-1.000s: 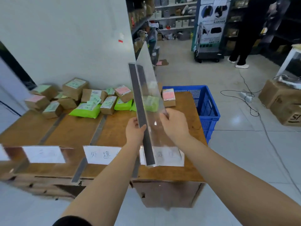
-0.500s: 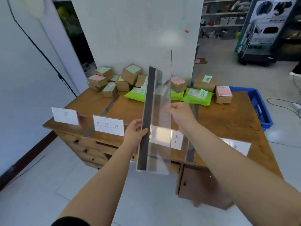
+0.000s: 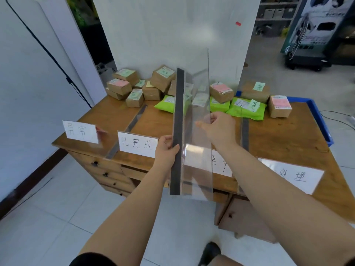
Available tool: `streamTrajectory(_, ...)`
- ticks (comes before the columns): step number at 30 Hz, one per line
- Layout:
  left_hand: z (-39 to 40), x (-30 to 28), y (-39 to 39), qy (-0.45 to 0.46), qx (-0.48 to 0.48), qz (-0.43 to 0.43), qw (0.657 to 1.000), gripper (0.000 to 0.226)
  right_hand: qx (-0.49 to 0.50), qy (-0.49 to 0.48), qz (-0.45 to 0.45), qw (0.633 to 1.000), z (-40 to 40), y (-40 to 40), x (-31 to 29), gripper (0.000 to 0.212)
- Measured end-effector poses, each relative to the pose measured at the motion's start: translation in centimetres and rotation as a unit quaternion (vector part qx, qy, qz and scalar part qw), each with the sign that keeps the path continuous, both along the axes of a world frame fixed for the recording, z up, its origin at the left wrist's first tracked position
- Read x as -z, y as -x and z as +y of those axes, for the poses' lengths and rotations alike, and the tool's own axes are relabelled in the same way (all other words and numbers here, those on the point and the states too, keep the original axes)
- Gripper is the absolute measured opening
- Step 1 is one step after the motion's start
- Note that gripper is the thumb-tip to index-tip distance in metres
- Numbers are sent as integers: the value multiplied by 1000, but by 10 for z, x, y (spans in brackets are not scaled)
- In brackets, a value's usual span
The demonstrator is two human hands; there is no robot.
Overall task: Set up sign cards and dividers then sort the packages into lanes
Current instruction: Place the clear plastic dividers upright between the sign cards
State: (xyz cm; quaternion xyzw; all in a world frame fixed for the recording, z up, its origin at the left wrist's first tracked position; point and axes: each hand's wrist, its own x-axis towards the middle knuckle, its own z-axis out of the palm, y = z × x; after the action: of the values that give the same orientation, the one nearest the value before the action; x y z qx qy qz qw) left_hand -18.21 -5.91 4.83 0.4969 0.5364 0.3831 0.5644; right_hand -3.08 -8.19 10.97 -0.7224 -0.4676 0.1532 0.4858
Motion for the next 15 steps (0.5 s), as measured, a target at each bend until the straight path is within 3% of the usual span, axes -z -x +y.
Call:
streamTrajectory(5,33,3,-17,-3,2,30,1000,30,23,14,-21,999,36,-25,7,19)
streamTrajectory(10,65,11,-36,35,-17,1,999,32,-35,24,-66,997,72,-44,6,30)
streamTrajectory(15,87,18,-53,78,-60,-26,995,27,-87,45,11,995,92,-62,14,29)
